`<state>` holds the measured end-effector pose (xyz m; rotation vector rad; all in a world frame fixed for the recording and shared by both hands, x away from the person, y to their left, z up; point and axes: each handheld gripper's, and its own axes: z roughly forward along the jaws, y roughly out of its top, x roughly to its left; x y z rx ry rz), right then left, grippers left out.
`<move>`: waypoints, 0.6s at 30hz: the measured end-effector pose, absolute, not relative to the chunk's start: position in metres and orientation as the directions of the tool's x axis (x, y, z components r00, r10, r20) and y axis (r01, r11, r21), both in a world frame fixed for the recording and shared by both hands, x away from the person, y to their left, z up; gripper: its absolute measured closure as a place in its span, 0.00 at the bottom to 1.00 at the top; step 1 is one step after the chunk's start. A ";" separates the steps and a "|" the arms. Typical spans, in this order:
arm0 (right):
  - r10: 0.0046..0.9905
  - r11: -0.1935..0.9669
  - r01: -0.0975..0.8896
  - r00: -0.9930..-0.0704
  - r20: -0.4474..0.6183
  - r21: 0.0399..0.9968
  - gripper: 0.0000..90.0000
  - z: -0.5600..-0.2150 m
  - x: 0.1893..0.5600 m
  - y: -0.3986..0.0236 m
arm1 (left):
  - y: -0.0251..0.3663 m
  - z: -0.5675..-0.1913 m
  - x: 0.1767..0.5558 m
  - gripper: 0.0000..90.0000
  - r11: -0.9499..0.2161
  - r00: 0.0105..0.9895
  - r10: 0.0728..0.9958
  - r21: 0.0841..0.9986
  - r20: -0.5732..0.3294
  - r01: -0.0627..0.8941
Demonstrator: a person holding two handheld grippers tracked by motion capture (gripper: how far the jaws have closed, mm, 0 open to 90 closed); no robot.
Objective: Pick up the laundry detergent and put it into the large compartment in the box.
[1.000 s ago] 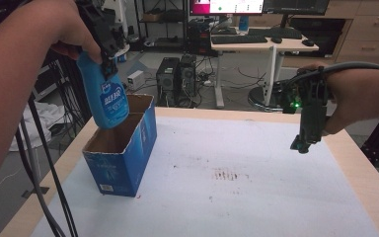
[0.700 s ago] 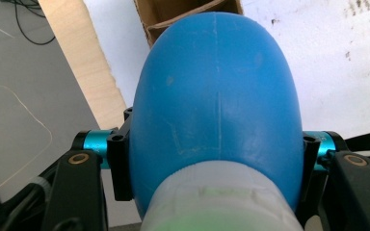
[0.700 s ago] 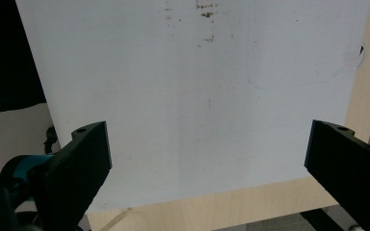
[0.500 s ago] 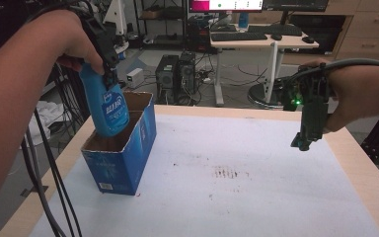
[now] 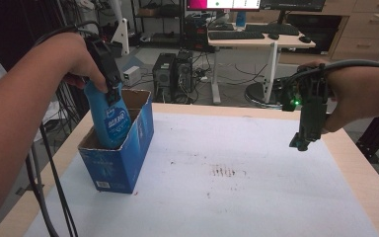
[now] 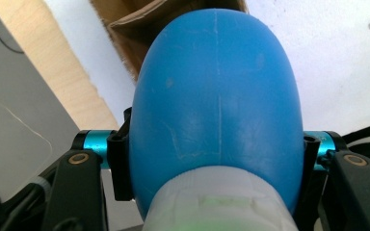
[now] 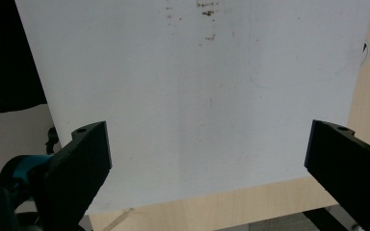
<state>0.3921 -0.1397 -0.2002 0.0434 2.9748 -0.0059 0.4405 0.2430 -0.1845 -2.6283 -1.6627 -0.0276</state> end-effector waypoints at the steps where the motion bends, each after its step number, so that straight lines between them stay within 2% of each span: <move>1: 0.022 1.000 0.024 -0.986 -0.164 -0.007 0.02 -0.201 0.392 -0.139 | 0.242 -0.188 0.441 0.42 -0.436 0.437 0.899 -0.019 0.033 0.900; 4: 0.033 0.999 0.034 -0.986 -0.164 -0.009 0.02 -0.201 0.391 -0.139 | 0.241 -0.195 0.441 0.42 -0.469 0.469 0.882 -0.028 0.034 0.883; 8: 0.023 1.000 0.025 -0.986 -0.163 -0.009 0.02 -0.202 0.391 -0.138 | 0.240 -0.213 0.442 0.42 -0.571 0.573 0.819 -0.047 0.028 0.819; 16: 0.026 0.999 0.029 -0.987 -0.157 -0.020 0.02 -0.204 0.393 -0.137 | 0.241 -0.233 0.442 0.42 -0.681 0.683 0.730 -0.057 0.028 0.730; 18: 0.027 0.999 0.031 -0.988 -0.154 -0.022 0.02 -0.204 0.393 -0.136 | 0.239 -0.242 0.441 0.42 -0.735 0.739 0.672 -0.076 0.044 0.674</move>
